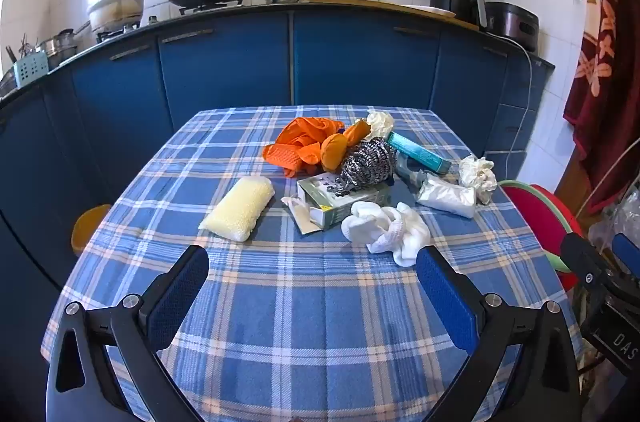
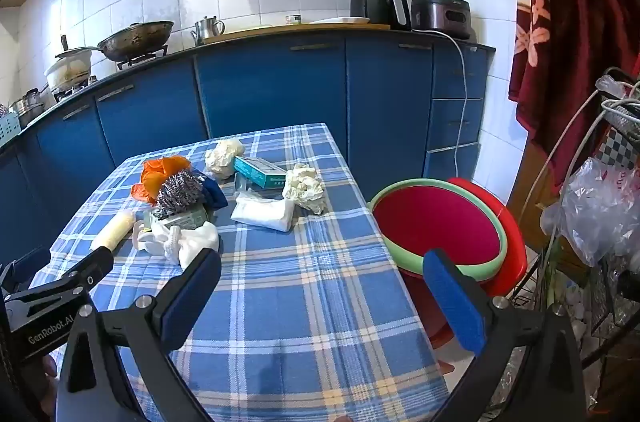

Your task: Collect trash

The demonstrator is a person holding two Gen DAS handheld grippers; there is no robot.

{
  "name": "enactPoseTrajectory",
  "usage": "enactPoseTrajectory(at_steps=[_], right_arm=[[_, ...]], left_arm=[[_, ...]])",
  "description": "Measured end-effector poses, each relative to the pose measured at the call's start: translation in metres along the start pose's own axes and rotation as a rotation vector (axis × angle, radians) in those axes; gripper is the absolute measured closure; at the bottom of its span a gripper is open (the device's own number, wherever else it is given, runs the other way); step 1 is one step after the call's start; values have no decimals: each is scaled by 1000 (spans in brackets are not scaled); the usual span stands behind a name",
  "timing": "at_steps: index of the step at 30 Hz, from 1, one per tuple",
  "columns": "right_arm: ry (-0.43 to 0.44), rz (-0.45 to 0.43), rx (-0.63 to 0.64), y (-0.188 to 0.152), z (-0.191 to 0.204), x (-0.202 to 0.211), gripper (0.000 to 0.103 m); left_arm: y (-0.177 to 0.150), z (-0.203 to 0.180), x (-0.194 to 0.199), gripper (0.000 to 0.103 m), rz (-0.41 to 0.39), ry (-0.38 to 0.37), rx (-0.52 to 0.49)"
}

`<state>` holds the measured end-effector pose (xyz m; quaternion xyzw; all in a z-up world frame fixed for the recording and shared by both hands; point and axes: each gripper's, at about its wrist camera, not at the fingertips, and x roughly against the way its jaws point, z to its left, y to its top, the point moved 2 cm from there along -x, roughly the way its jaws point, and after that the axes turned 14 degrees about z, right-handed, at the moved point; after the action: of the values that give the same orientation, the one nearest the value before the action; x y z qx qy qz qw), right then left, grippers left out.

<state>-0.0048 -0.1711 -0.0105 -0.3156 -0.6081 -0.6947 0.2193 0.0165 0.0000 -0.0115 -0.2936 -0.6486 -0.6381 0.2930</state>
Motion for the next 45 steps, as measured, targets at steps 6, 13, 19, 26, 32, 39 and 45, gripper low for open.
enactPoseTrajectory(at_steps=[6,13,19,26,32,39,45], right_arm=[[-7,0,-4,0,1,-1,0],[5,4,-1,0,1,-1,0],[4,8,-1,0,1,0,0],[2,9,-1,0,3,1,0],[4,13,-1,-1,2,-2,0],[3,14,0,-1,2,-1,0],[2,20,-1,-3,1,-3,0]], left_arm=[[0,-1,0,0,-3,-1,-4],[1,0,1,0,-2,-1,-1],[1,0,1,0,-1,-2,-1],[0,1,4,0,0,-4,0],[0,3,3,0,6,-2,5],[0,3,2,0,7,-2,4],[0,3,2,0,6,-2,5]])
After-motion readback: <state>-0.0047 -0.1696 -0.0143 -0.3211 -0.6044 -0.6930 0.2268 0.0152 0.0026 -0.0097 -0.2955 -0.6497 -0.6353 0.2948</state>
